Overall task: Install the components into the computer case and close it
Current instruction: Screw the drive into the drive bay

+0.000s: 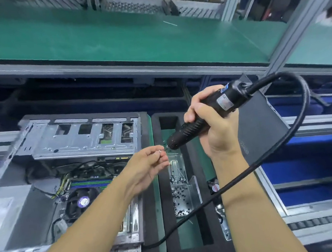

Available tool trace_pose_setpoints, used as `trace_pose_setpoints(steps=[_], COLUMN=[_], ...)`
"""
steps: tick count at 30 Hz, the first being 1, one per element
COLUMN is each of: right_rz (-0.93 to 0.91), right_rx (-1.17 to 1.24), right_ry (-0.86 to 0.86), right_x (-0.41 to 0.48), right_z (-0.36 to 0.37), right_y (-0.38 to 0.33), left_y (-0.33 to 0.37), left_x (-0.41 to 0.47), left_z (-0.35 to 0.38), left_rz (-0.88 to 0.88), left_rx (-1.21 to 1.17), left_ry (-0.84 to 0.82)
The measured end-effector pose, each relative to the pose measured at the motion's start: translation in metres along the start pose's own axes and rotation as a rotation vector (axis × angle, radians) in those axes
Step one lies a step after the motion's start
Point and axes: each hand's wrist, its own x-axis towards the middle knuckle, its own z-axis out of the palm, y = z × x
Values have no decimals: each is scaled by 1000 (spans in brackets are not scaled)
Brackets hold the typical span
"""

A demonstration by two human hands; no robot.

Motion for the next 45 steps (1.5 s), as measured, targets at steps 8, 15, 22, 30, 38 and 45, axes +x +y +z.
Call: trace_pose_setpoints(steps=[8, 15, 22, 30, 38, 45], right_rz=[-33, -52, -48, -10, -4, -6], right_rx=[-43, -101, -141, -87, -129, -151], right_ry=[-2, -3, 8, 29, 37, 32], right_x=[0, -1, -2, -1, 2, 2], right_z=[42, 52, 60, 73, 85, 100], right_y=[16, 26, 30, 33, 41, 56], left_y=[22, 33, 33, 35, 38, 53], left_x=[-20, -26, -28, -28, -21, -23], left_z=[-25, -32, -37, -52, -69, -90], left_rz=[-89, -134, -133, -74, 8, 223], left_rx=[-172, -241, -237, -214, -126, 239], left_ry=[-119, -116, -112, -102, -97, -113])
